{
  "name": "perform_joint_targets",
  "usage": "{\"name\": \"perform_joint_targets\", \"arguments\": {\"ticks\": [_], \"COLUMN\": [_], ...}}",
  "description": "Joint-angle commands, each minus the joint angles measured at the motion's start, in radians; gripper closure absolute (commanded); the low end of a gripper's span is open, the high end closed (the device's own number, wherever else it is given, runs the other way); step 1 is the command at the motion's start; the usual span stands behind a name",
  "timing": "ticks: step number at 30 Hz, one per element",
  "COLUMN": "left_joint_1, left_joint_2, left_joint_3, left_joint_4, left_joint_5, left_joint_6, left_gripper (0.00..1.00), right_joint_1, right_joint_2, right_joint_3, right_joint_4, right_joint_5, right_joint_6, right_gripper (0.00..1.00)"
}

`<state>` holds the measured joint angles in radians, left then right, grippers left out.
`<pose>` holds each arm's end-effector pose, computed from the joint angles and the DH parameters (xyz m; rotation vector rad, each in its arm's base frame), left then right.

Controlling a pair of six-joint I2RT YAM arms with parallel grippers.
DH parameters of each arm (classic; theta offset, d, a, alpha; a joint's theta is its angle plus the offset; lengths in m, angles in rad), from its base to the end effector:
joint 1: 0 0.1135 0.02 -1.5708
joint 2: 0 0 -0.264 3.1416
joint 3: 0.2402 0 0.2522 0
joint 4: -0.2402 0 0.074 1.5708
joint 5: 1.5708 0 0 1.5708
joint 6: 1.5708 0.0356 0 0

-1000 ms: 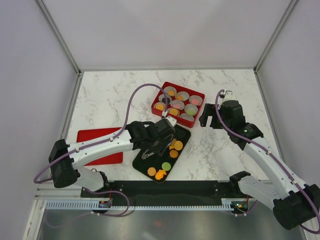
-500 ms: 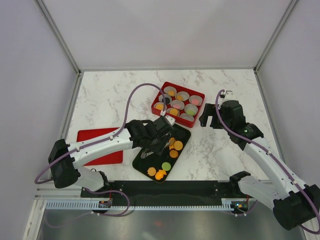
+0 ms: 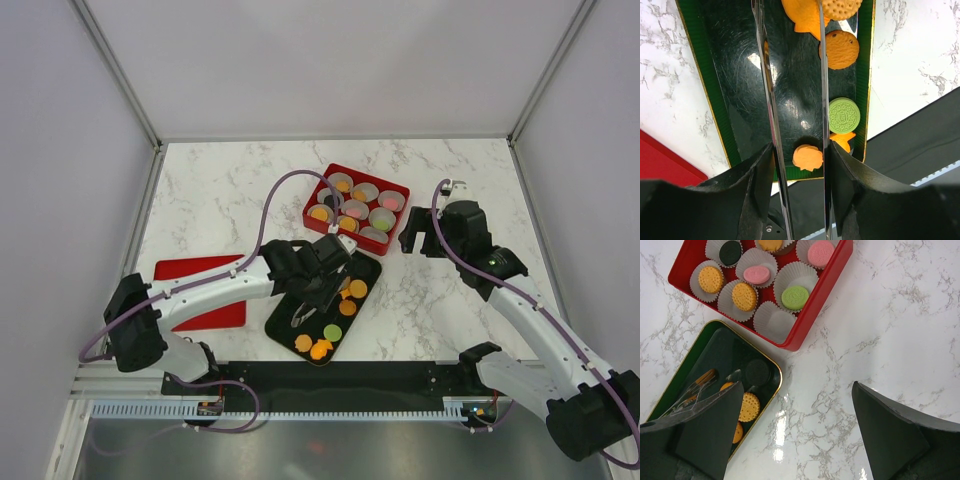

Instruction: Pack the cookies

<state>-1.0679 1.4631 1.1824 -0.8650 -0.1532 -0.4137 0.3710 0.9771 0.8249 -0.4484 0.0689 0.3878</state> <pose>0.1439 -0.2503 0.2663 0.8301 2.5866 -0.2418 0.2002 0.0753 0.2926 0.0582 2.1913 0.3577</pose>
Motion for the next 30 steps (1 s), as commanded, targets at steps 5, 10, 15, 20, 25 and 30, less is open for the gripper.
{"name": "perform_joint_targets", "arguments": {"ticks": [5, 10, 15, 20, 25, 30], "left_joint_1": [0.026, 0.074, 0.102, 0.103, 0.105, 0.105], "left_joint_2": [-0.006, -0.032, -0.063, -0.086, -0.104, -0.103], "left_joint_3": [-0.017, -0.056, -0.086, -0.090, -0.063, -0.061], "left_joint_4": [0.038, 0.031, 0.024, 0.024, 0.024, 0.021], "left_joint_5": [-0.003, 0.000, 0.001, 0.014, 0.021, 0.030], "left_joint_6": [0.029, 0.032, 0.033, 0.032, 0.046, 0.064], "left_gripper": [0.47, 0.47, 0.48, 0.48, 0.45, 0.45], "right_joint_1": [-0.001, -0.003, -0.003, -0.004, -0.004, -0.004], "right_joint_2": [-0.018, -0.025, -0.025, -0.025, -0.023, -0.026], "right_joint_3": [-0.003, -0.003, -0.003, -0.003, -0.003, -0.003], "right_joint_4": [0.020, 0.019, 0.019, 0.019, 0.017, 0.019], "right_joint_5": [0.017, 0.017, 0.019, 0.017, 0.017, 0.020], "right_joint_6": [-0.007, -0.007, -0.007, -0.007, -0.007, -0.007], "right_gripper": [0.02, 0.02, 0.02, 0.02, 0.02, 0.02]}}
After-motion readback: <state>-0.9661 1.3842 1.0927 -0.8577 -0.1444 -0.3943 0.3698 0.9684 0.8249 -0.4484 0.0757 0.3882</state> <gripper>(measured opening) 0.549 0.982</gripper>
